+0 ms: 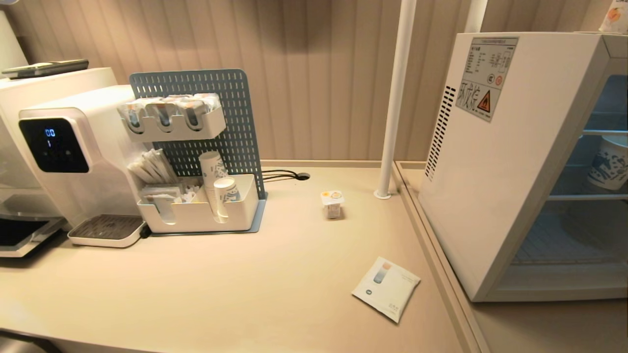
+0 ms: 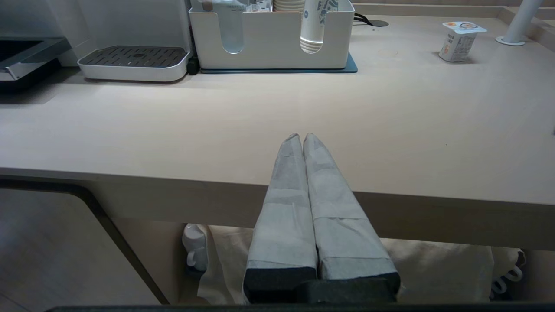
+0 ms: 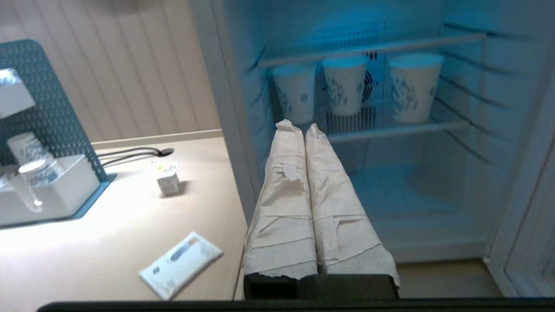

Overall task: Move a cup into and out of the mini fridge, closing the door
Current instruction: Put the yoghurt in the freezer

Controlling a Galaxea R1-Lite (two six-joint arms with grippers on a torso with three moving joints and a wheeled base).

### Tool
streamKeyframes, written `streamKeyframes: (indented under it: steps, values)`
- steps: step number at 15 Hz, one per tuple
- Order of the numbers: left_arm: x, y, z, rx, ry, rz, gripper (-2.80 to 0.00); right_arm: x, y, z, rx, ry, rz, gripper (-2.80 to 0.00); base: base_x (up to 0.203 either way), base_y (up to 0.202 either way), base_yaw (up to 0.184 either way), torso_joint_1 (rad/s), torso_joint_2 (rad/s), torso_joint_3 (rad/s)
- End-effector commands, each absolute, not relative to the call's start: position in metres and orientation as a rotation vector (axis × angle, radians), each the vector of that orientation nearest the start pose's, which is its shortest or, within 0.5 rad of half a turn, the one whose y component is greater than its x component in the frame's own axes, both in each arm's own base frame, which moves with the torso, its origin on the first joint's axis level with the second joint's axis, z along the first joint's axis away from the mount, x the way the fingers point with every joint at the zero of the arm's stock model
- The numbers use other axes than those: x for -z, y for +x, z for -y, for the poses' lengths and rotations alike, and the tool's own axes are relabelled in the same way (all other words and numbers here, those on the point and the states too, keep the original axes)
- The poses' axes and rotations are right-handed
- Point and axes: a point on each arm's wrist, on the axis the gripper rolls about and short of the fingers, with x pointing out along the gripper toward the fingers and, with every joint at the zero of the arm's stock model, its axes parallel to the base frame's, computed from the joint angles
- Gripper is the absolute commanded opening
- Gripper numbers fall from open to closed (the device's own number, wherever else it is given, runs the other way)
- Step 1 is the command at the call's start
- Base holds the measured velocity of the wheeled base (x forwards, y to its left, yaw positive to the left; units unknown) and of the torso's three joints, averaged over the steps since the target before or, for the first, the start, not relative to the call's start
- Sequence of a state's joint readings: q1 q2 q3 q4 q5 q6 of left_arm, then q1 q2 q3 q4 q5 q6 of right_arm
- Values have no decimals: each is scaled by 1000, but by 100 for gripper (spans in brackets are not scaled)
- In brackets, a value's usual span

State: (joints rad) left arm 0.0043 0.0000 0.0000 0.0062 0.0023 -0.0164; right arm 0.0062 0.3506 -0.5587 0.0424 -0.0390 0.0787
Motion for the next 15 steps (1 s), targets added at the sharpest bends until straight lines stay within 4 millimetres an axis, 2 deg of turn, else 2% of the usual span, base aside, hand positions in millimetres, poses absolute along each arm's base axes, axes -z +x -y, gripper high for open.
streamKeyframes:
  steps: [1,4,6,8,9,13,14,15]
  values:
    - [-74,-23,0,-8,-17,-8,-280,-267,62,1,39,80,-34,-280,0,0,0,0,0,0]
    - [-74,-23,0,-8,-17,-8,-280,-306,140,-1,33,85,-44,-280,0,0,0,0,0,0]
    - [-74,-23,0,-8,-17,-9,-280,-346,168,-2,17,92,51,-280,0,0,0,0,0,0]
    - [-74,-23,0,-8,-17,-8,-280,-378,168,-3,8,96,113,-280,0,0,0,0,0,0]
    - [-74,-23,0,-8,-15,-8,-280,-387,164,-4,5,96,112,-280,0,0,0,0,0,0]
    - [-74,-23,0,-8,-18,-8,-280,-403,167,-3,16,95,81,-280,0,0,0,0,0,0]
    - [-74,-23,0,-8,-20,-8,-280,-408,164,-1,28,96,66,0,0,0,0,0,0,0]
    - [-74,-23,0,-8,-20,-9,-280,-413,160,1,39,101,58,0,0,0,0,0,0,0]
